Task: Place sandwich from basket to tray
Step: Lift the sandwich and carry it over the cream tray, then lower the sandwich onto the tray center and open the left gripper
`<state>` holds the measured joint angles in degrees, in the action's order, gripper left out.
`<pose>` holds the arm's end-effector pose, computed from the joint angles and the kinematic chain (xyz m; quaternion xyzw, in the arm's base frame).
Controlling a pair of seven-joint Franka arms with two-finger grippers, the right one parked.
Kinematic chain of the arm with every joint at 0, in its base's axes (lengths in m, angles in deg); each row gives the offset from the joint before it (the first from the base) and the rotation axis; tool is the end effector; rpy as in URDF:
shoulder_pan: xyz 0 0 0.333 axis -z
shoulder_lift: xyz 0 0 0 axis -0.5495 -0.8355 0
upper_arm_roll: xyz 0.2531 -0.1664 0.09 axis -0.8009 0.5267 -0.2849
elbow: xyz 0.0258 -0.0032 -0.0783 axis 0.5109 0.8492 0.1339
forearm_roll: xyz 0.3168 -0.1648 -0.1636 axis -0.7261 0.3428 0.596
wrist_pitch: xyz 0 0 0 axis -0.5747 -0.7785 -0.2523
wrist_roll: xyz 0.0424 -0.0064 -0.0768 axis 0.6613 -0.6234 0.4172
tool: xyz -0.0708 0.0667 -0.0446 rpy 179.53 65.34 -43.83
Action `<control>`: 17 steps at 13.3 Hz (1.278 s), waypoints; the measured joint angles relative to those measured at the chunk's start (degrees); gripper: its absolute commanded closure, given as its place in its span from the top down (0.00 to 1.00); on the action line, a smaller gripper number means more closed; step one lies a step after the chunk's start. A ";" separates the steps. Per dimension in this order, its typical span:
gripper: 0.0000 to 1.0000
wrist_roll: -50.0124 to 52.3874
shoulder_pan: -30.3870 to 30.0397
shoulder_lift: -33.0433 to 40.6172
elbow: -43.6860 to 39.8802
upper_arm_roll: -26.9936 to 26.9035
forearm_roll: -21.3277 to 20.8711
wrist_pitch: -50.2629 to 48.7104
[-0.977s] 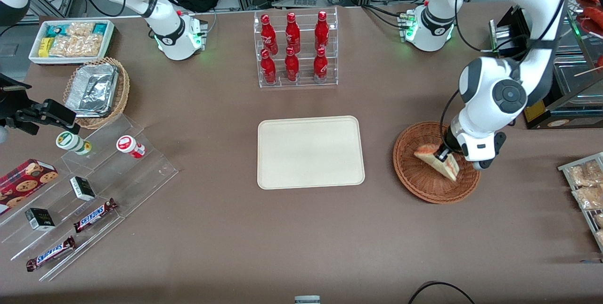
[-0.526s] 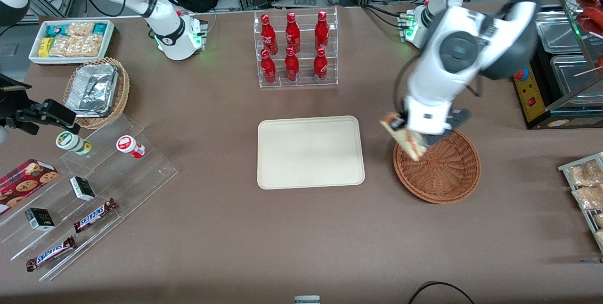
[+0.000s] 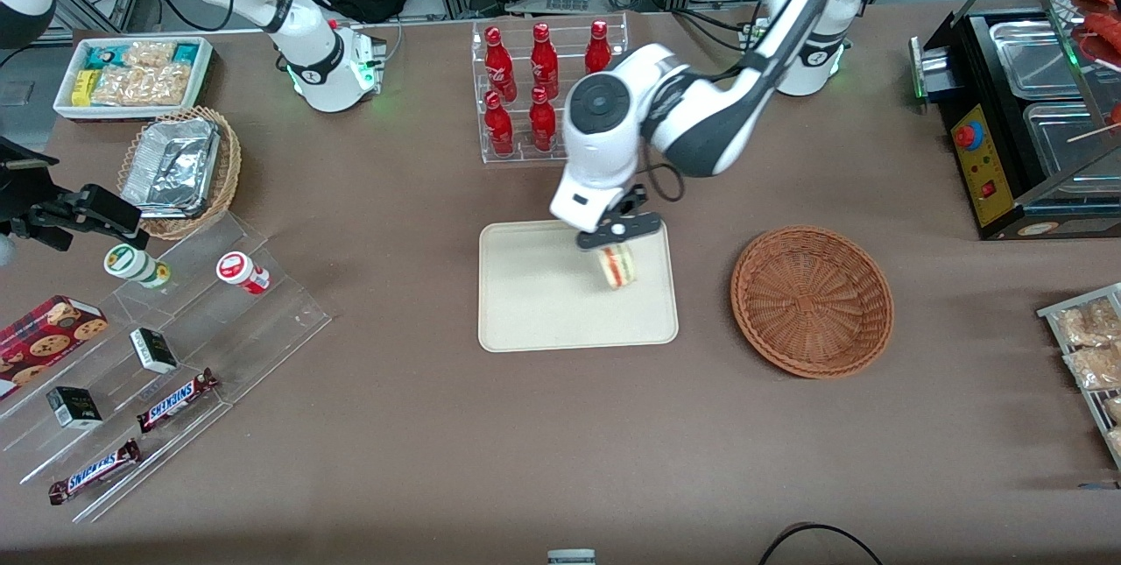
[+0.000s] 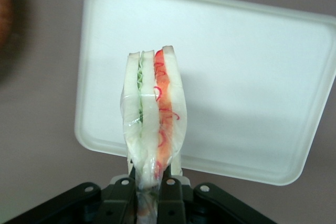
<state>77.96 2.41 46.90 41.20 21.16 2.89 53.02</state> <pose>0.4535 -0.4857 0.3415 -0.9947 -0.0965 0.0257 0.0255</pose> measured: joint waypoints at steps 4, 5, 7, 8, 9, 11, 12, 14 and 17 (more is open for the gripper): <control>0.10 -0.03 3.40 -6.51 0.06 -0.01 -5.15 8.38; 0.10 -0.05 3.66 -7.60 0.05 -0.01 -5.58 9.65; 0.10 -0.19 3.68 -8.66 0.00 -0.12 -5.86 11.26; 0.11 -0.24 3.68 -8.88 -0.01 -0.23 -5.89 12.10; 0.11 -0.27 3.68 -9.07 -0.01 -0.32 -5.90 12.71; 0.11 -0.30 3.67 -9.28 -0.10 -0.51 -5.94 13.31; 0.11 -0.46 3.66 -9.32 -0.19 -0.63 -6.00 13.33; 0.31 -1.04 3.65 -9.52 -0.25 -0.84 -6.06 13.33; 1.00 -1.30 3.65 -10.20 -0.51 -0.92 -6.08 13.38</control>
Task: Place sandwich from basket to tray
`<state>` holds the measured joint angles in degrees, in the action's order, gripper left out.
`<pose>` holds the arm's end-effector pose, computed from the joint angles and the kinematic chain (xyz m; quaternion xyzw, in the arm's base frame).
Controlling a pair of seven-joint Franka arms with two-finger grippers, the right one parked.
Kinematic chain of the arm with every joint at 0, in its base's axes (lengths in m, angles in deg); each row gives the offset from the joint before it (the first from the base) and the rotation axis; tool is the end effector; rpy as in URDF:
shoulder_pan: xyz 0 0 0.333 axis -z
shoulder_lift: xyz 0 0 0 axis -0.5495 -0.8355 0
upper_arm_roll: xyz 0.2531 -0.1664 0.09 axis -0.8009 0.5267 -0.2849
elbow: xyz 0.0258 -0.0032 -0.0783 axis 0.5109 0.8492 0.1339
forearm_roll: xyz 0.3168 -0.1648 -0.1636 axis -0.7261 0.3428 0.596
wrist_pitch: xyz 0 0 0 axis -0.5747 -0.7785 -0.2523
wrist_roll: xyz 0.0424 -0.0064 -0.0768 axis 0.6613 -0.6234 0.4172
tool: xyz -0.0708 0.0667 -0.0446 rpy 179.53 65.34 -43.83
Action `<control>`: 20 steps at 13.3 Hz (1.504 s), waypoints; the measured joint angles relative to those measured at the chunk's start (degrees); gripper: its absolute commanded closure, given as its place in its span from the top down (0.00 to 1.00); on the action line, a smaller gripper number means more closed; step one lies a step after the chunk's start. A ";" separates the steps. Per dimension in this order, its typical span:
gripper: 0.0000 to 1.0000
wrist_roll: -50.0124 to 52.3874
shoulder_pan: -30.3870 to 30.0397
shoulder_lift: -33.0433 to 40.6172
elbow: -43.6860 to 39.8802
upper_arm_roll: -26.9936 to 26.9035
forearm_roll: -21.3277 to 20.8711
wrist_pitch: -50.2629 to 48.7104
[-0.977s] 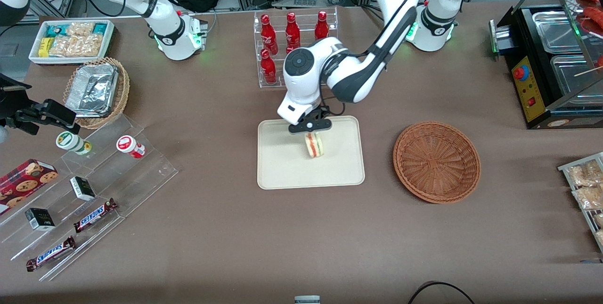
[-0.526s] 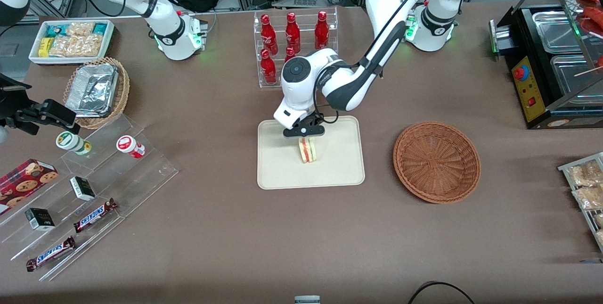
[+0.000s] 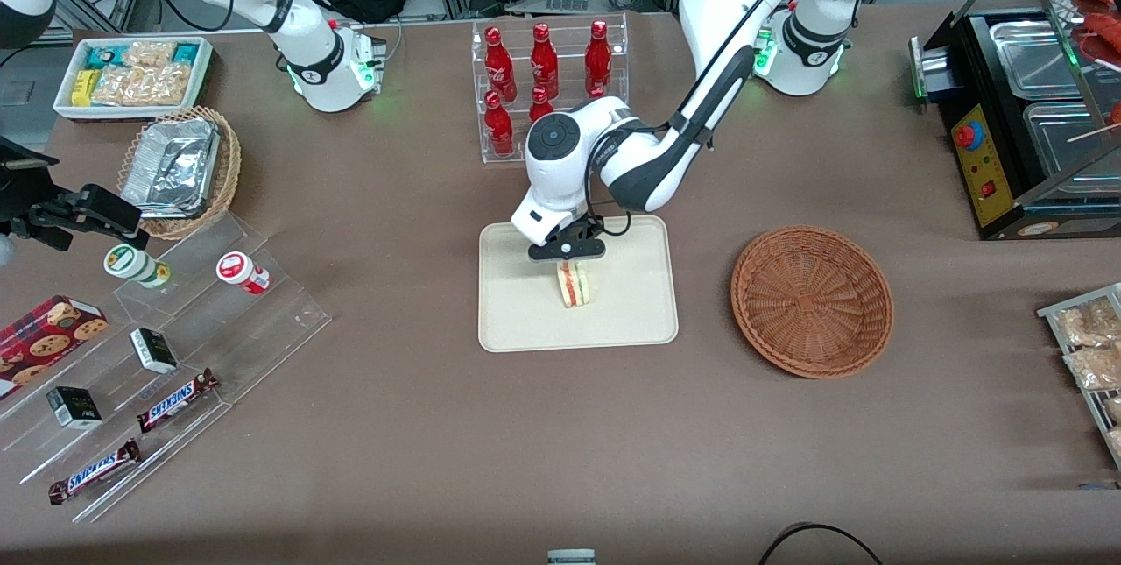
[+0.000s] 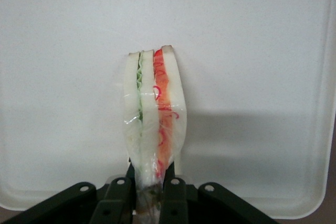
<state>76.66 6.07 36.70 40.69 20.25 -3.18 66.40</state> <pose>0.4433 -0.5234 0.2456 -0.9994 -0.0295 -0.0128 0.0094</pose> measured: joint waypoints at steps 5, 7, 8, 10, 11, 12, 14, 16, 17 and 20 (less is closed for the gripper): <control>1.00 0.07 -0.14 0.85 -1.39 -0.03 0.05 -0.78; 1.00 1.00 -0.52 3.95 -2.54 -0.12 0.15 -5.77; 1.00 1.84 -1.11 6.41 -2.80 -0.18 0.15 -8.75; 1.00 2.53 -3.26 12.10 -2.91 -0.33 0.16 -14.66; 1.00 2.61 -4.59 14.94 -2.93 -0.37 0.17 -18.10; 1.00 2.62 -6.07 17.68 -2.91 -0.41 0.16 -22.19; 1.00 1.97 -9.41 22.71 -2.81 -0.55 -0.02 -30.96; 1.00 -3.65 -14.46 27.30 -1.82 -0.68 -0.09 -36.45; 1.00 -7.79 -17.90 29.61 -1.00 -0.76 0.11 -37.71; 1.00 -22.22 -28.39 36.54 2.08 -1.00 3.70 -41.06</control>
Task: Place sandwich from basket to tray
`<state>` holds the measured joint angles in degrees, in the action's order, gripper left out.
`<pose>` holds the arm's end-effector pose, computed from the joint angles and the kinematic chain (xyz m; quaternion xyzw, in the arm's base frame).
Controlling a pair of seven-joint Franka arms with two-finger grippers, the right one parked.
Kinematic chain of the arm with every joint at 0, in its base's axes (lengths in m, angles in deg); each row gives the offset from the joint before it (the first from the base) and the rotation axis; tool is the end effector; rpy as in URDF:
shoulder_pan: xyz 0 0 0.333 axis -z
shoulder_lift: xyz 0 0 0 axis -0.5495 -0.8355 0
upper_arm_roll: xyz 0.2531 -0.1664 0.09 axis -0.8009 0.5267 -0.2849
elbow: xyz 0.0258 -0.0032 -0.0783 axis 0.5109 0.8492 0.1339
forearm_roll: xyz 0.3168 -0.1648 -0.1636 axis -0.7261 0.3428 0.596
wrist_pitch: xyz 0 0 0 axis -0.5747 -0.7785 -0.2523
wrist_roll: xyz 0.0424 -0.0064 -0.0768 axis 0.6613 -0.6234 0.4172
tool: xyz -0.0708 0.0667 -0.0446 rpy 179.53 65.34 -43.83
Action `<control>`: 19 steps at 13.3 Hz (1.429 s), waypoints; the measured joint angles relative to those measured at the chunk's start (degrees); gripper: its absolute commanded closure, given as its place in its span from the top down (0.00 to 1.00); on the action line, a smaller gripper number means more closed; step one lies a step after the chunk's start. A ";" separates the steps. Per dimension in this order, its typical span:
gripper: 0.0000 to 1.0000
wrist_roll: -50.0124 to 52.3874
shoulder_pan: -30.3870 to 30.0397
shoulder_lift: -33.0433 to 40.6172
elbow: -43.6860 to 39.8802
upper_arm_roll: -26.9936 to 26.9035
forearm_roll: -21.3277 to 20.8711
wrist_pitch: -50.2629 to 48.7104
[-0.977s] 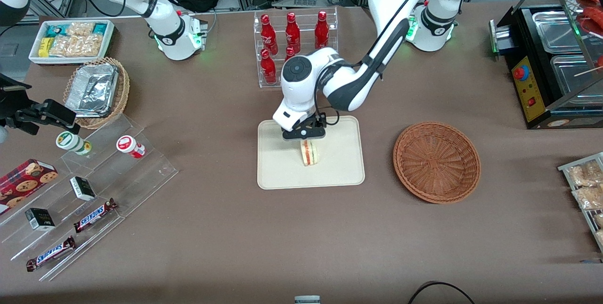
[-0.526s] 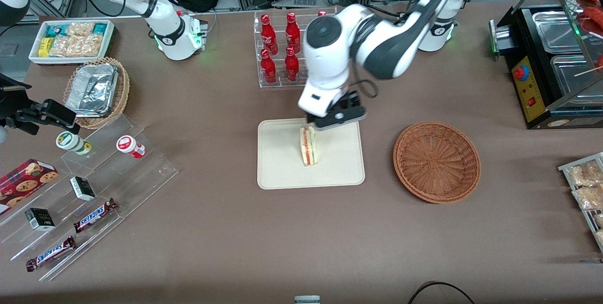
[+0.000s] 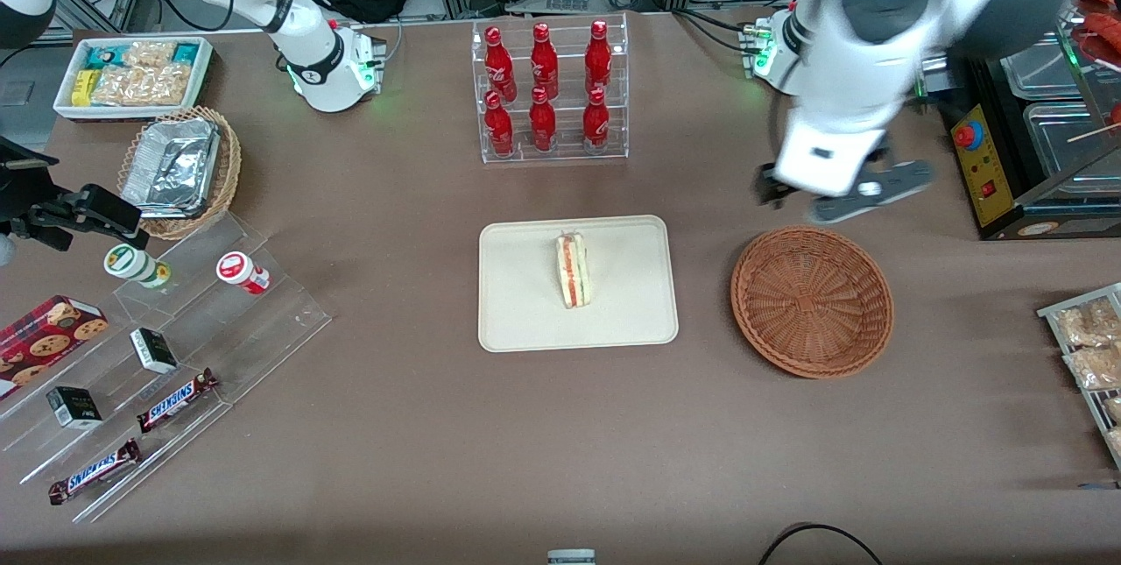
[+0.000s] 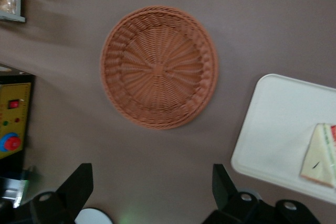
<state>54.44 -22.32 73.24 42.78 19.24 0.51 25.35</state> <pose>0.5127 -0.1926 0.5693 -0.9861 -0.1340 0.0226 0.0954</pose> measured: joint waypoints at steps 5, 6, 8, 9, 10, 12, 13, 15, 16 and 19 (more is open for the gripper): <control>1.00 -18.96 -10.91 9.26 5.99 -0.14 2.83 -2.89; 1.00 -21.31 -11.69 10.76 6.91 -0.39 2.84 -3.53; 1.00 -25.96 -12.40 12.41 6.89 -2.07 2.86 -4.44; 1.00 -27.68 -12.65 12.51 6.18 -2.78 2.86 -4.61; 1.00 -28.71 -12.91 12.30 5.35 -3.06 2.86 -4.95; 1.00 -29.62 -12.97 11.09 3.27 -3.08 2.87 -5.23; 1.00 -30.22 -13.08 10.25 2.10 -3.07 2.88 -5.23; 1.00 -31.58 -13.88 8.20 -0.79 -3.09 2.90 -5.24; 1.00 -31.89 -14.36 7.06 -2.22 -3.09 2.91 -5.25; 1.00 -32.63 -15.63 5.17 -4.36 -3.11 2.91 -5.41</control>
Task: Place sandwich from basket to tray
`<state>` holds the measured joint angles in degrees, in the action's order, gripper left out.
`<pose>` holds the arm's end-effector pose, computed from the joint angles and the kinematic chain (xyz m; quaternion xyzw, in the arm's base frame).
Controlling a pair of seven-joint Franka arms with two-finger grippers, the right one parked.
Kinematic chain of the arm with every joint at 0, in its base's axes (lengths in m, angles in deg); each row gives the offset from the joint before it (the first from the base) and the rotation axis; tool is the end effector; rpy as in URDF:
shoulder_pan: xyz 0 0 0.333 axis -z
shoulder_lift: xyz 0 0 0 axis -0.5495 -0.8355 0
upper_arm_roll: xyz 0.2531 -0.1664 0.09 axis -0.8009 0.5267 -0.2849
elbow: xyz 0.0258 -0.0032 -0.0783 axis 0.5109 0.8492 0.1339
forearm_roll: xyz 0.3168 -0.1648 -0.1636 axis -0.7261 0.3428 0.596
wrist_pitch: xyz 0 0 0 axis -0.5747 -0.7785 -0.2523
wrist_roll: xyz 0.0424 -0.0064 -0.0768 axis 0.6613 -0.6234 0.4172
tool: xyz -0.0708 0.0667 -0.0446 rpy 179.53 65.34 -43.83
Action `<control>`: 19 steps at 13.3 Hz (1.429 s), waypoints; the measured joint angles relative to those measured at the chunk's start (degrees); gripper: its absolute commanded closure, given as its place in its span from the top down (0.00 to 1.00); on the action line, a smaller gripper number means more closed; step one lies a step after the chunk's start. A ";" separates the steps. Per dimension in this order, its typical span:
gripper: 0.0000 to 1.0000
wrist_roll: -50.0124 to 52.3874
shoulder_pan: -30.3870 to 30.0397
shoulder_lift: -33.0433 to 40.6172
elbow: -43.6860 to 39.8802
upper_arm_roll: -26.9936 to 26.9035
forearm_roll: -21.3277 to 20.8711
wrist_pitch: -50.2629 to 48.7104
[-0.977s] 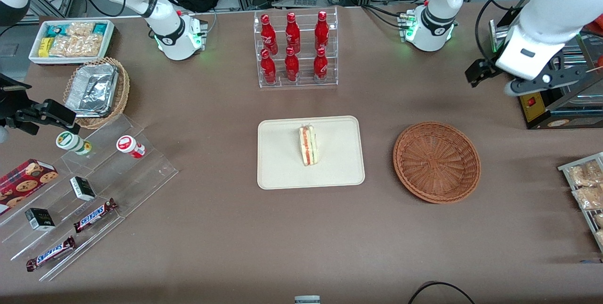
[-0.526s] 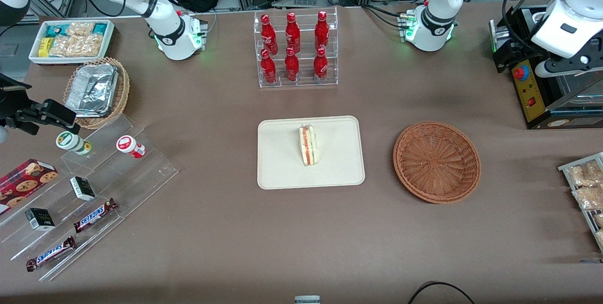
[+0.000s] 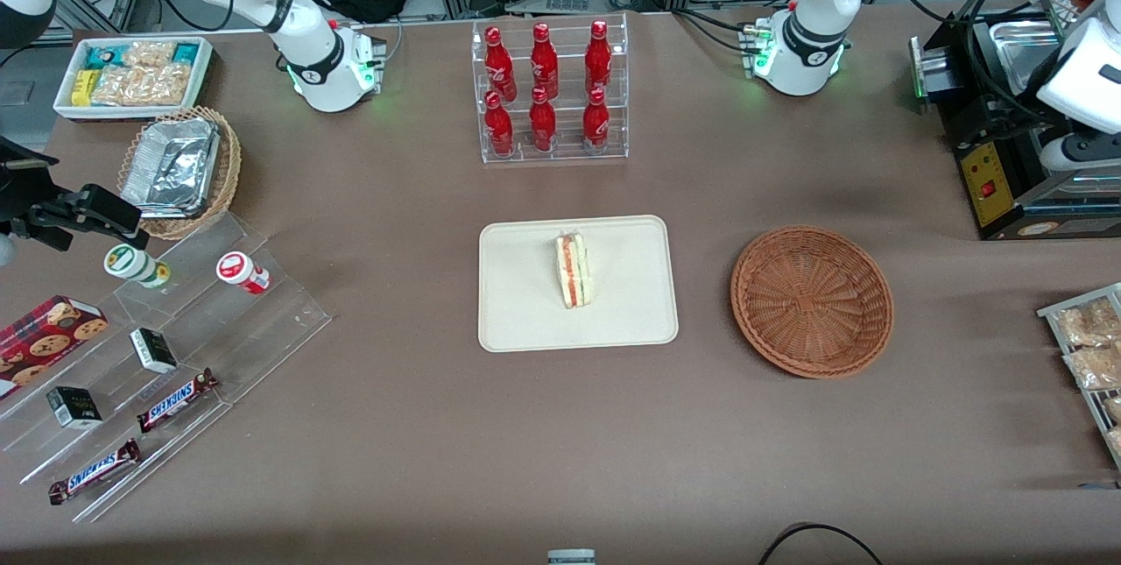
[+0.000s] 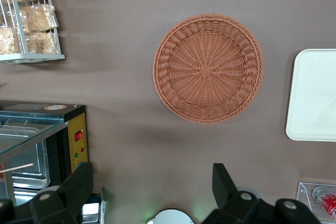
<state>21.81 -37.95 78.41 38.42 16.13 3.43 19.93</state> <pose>0.5150 -0.0241 0.6443 -0.9979 -0.0216 0.0280 0.0544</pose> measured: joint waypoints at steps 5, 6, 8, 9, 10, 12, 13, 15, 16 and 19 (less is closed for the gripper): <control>1.00 0.66 -0.11 -0.10 -0.13 0.01 0.02 -0.15; 1.00 0.68 -0.12 -0.18 -0.15 0.01 0.02 -0.13; 1.00 0.68 -0.15 -0.87 -0.69 0.01 0.03 -0.04; 1.00 0.68 -0.16 -1.61 -1.58 0.01 0.03 -0.03; 1.00 0.68 -0.18 -2.54 -2.69 0.00 0.04 -0.03; 1.00 0.68 -0.20 -4.23 -4.32 0.00 0.04 -0.04; 1.00 0.68 -0.20 -4.73 -4.71 0.00 0.04 -0.04; 1.00 0.68 -0.20 -5.07 -5.10 0.02 0.08 -0.04; 1.00 0.68 -0.20 -5.08 -5.25 0.02 0.35 -0.04; 1.00 0.70 -0.21 -5.09 -5.41 -0.68 3.78 0.13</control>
<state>22.51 -38.16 73.32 33.01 15.45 7.20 20.06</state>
